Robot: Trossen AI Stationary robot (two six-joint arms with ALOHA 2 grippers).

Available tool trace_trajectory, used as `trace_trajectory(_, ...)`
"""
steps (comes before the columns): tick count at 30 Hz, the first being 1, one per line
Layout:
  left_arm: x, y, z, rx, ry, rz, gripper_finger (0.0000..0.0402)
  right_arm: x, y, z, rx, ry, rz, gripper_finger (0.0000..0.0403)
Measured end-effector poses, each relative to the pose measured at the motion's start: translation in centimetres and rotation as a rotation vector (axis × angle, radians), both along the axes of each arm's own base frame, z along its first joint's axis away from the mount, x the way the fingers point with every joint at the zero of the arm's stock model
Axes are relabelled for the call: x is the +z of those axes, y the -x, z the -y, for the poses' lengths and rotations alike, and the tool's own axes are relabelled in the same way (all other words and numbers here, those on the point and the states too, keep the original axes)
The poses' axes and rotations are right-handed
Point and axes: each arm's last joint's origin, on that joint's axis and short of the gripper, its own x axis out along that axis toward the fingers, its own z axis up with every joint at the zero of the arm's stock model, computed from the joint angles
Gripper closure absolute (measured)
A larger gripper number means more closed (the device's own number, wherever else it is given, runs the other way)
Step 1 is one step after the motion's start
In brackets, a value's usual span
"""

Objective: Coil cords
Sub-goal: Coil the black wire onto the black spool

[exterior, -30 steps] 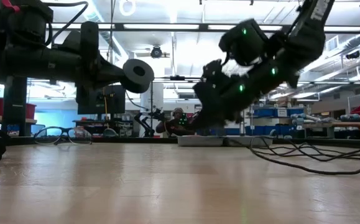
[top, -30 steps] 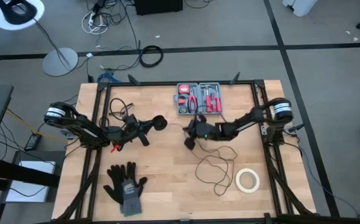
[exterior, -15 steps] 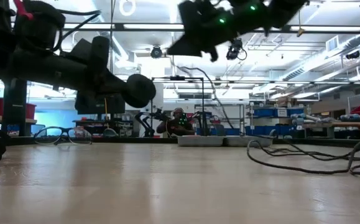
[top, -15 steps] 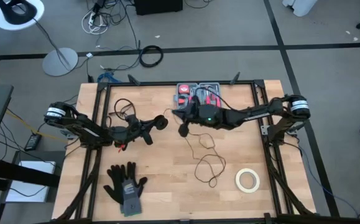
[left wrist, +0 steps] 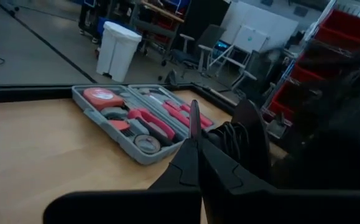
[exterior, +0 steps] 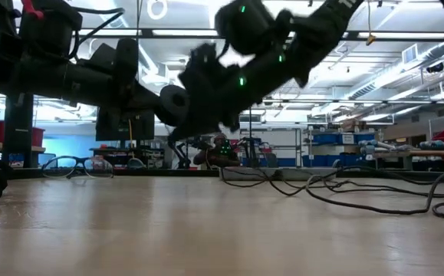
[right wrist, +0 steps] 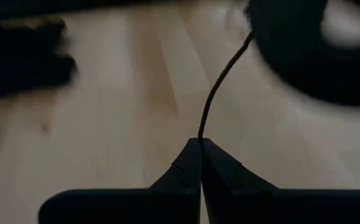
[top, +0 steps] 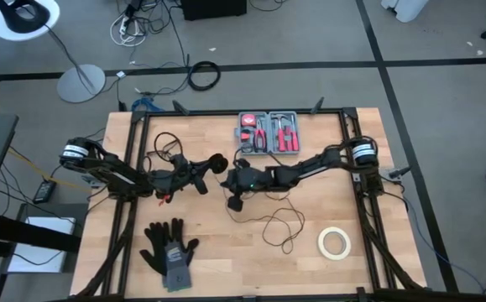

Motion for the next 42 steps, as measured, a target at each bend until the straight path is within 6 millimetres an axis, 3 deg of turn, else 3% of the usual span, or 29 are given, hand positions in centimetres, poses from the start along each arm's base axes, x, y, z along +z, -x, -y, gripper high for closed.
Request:
trace_trajectory(3, 0.0, 0.0, 0.0, -0.001, 0.001, 0.005, 0.0401, -1.0, -0.1, -0.1, -0.001, -0.002, -0.021, 0.0401)
trace_trajectory(15, 0.1, 0.0, 0.3, -0.003, -0.006, 0.012, 0.0401, -0.5, 1.4, -0.2, -0.014, -0.059, -0.142, 0.0387)
trace_trajectory(20, 0.3, 0.2, 0.3, 0.014, -0.018, 0.025, 0.0401, -2.4, 3.5, -0.7, 0.0, -0.115, -0.168, 0.0369)
trace_trajectory(26, 0.1, 0.9, 0.2, 0.013, -0.015, 0.049, 0.0401, -5.1, 7.4, -1.4, 0.001, -0.238, -0.032, 0.0364)
trace_trajectory(35, 0.2, 1.1, 0.2, 0.014, -0.014, 0.064, 0.0401, -6.6, 13.4, -1.3, -0.024, -0.33, 0.248, 0.0364)
trace_trajectory(38, 0.2, 1.1, 0.2, 0.014, -0.015, 0.07, 0.0401, -6.4, 13.5, -1.2, -0.055, -0.324, 0.277, 0.0364)
trace_trajectory(42, 0.4, 1.1, 0.2, 0.014, -0.016, 0.08, 0.0401, -5.6, 12.0, -1.3, -0.074, -0.302, 0.31, 0.0363)
